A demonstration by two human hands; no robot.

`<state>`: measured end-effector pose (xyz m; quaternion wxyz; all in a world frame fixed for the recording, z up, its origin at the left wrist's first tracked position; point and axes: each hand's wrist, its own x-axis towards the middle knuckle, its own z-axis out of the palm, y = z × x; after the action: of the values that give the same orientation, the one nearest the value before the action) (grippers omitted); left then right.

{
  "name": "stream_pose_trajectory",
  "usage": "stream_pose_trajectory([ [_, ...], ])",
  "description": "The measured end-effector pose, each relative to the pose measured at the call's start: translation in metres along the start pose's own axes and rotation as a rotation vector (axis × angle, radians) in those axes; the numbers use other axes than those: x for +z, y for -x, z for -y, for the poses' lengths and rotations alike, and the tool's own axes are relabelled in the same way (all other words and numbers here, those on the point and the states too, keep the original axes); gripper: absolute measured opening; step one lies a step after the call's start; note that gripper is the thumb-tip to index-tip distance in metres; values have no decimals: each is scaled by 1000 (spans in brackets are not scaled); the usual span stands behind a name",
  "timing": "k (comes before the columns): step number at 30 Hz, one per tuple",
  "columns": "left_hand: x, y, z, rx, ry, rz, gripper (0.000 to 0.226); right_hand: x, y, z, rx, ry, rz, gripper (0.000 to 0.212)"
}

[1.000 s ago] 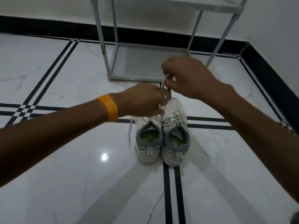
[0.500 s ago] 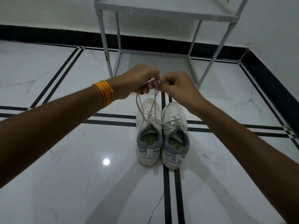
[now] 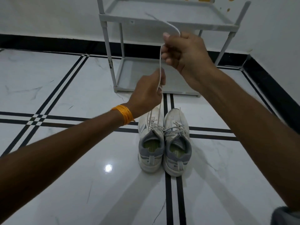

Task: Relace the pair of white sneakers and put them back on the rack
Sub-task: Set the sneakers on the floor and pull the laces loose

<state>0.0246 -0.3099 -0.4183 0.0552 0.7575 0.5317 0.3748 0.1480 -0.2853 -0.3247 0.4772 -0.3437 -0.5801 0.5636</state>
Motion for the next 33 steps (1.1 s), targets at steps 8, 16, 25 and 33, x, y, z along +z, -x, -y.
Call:
stream_pose_trajectory([
  [8, -9, 13, 15, 337, -278, -32, 27, -29, -14, -67, 478, -391, -301, 5],
  [16, -16, -4, 0, -629, 586, 254, 25, -31, 21, -76, 295, 230, -229, 27],
  [25, -15, -6, 10, -592, 532, 192, 30, -34, 37, -70, 313, 443, 32, 38],
  [33, -28, 39, 113, -442, -389, 326, 12, -139, 41, -124, 471, 1469, -154, 34],
])
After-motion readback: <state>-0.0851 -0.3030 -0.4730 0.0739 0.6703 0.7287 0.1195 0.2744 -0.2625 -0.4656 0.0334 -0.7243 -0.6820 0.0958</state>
